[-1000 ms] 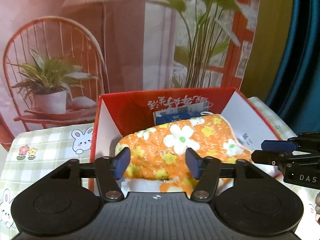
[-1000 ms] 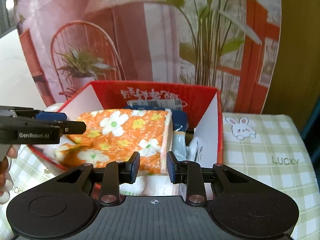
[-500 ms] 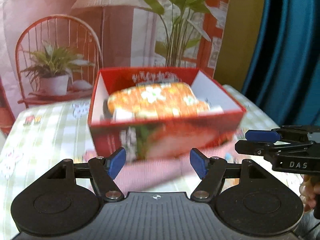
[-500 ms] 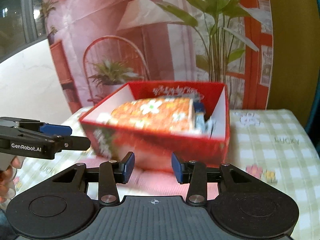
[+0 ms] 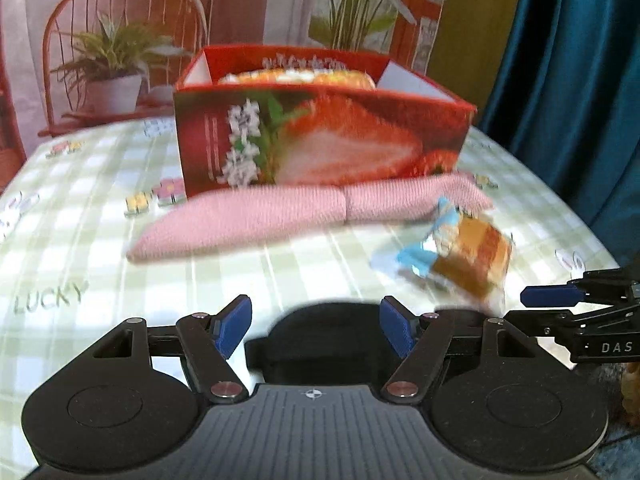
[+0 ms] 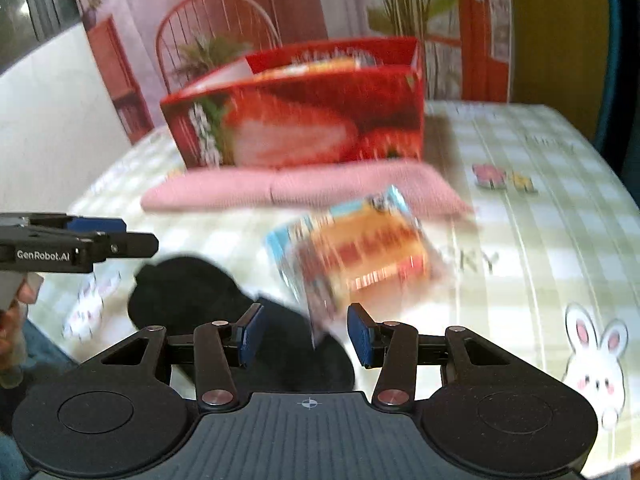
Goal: Organize soft objects
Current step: 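Withdraw both grippers and move down to the black eye mask, then close the right gripper on the eye mask strap while the left gripper closes on the mask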
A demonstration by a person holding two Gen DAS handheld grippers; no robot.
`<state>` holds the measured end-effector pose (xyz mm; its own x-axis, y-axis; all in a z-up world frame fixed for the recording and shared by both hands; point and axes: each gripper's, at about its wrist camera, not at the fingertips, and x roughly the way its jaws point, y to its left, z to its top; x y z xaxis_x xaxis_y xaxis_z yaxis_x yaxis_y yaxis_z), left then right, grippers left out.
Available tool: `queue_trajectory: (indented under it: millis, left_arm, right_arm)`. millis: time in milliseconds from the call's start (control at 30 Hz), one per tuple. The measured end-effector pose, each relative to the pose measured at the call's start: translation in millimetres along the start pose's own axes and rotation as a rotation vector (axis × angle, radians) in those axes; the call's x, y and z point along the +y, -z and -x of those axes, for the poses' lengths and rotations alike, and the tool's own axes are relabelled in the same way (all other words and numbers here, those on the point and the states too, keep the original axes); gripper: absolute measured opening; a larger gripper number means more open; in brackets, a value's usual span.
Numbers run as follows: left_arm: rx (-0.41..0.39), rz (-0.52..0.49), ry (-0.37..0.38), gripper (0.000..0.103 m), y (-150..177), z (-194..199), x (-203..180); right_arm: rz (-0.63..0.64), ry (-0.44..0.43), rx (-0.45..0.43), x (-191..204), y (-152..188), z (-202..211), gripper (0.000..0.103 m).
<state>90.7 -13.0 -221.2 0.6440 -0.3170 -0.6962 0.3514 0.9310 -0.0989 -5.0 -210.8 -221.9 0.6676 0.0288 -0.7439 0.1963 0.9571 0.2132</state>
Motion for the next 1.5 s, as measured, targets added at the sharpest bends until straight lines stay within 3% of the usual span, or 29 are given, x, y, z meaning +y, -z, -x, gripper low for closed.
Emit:
queue_trajectory:
  millis: [200, 300, 333, 400, 467, 767, 1033, 1300, 1433, 1500]
  left_arm:
    - [0.025, 0.024, -0.007, 0.073, 10.2, -7.7, 6.3]
    - [0.025, 0.060, 0.001, 0.073, 12.4, -7.5, 12.7]
    - [0.023, 0.079, 0.009, 0.073, 11.9, -8.3, 15.1]
    - [0.026, 0.105, 0.003, 0.073, 13.4, -10.1, 17.0]
    - [0.032, 0.113, -0.007, 0.073, 16.3, -11.0, 20.4]
    - [0.045, 0.114, -0.037, 0.079, 20.2, -17.0, 24.1]
    - [0.059, 0.082, -0.062, 0.085, 21.5, -21.4, 22.6]
    - [0.067, 0.038, -0.087, 0.086, 22.7, -22.9, 15.8]
    - [0.069, 0.034, -0.096, 0.087, 23.3, -22.0, 14.5]
    - [0.068, 0.039, -0.095, 0.087, 24.1, -21.0, 16.0]
  right_arm:
    - [0.035, 0.028, 0.084, 4.3, 7.9, -8.1, 0.054]
    - [0.038, -0.001, 0.144, 5.4, 10.7, -18.5, 0.056]
    - [0.057, -0.002, 0.134, 8.1, 11.1, -18.7, 0.055]
    - [0.108, 0.003, 0.133, 15.0, 10.1, -21.3, 0.039]
    - [0.148, 0.009, 0.124, 19.0, 8.7, -24.4, 0.032]
    - [0.250, 0.004, 0.090, 23.3, -13.1, -48.9, 0.031]
    - [0.247, -0.002, 0.047, 21.7, -20.8, -62.6, 0.033]
    - [0.133, -0.025, 0.063, 9.9, -2.6, -37.0, 0.056]
    - [0.138, -0.024, 0.082, 12.1, 2.2, -30.9, 0.056]
    - [0.146, -0.029, 0.085, 14.9, 2.9, -31.5, 0.050]
